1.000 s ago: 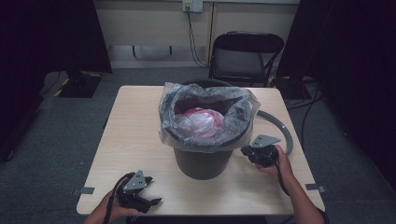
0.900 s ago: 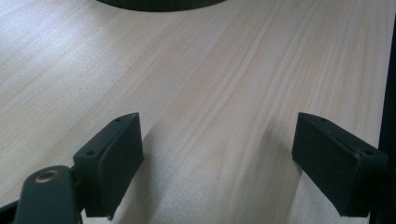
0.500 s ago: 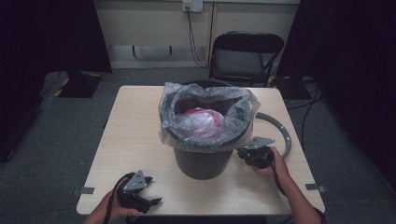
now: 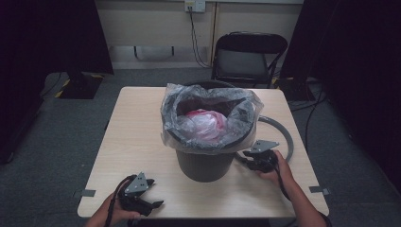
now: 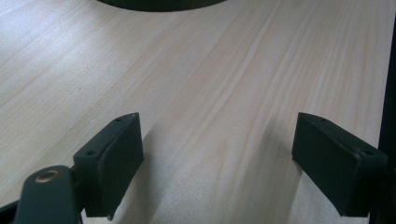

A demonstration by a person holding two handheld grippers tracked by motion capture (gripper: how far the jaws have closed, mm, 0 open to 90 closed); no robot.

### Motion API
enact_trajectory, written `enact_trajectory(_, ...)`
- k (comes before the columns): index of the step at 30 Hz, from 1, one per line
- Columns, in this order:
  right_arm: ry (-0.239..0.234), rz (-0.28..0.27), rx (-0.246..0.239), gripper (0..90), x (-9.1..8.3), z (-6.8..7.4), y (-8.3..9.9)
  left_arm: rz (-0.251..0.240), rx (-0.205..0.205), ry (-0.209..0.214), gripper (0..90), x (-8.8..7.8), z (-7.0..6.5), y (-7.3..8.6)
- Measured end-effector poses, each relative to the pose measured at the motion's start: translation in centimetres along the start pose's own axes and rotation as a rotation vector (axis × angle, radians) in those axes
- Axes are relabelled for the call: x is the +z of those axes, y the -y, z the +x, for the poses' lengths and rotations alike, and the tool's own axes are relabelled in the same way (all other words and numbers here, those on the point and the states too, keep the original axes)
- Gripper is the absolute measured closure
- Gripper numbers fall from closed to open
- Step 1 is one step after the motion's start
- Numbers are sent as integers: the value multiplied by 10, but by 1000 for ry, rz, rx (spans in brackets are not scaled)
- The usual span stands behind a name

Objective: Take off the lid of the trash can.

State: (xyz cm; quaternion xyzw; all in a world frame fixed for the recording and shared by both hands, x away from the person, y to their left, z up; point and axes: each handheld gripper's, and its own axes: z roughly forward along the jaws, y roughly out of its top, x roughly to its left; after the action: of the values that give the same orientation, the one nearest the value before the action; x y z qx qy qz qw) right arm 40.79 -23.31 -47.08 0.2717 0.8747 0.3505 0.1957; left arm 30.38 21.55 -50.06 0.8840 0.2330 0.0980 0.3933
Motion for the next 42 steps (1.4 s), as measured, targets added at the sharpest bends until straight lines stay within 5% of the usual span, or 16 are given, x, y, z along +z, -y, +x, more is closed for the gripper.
enact_trajectory(13, 25, -59, 23, 398, -12, 2, -5, 0, 0, 0, 161, 0, 0, 0)
enact_trajectory(23, -50, -94, -3, 232, -16, 12, -10, 0, 1, 0, 161, 0, 0, 0)
enact_trajectory(35, -148, -158, -48, 179, -19, 33, -23, 0, 2, 2, 162, 0, 0, 0)
enact_trajectory(42, -150, -154, -50, 175, -19, 36, -25, -2, 3, 5, 162, 0, 0, 0)
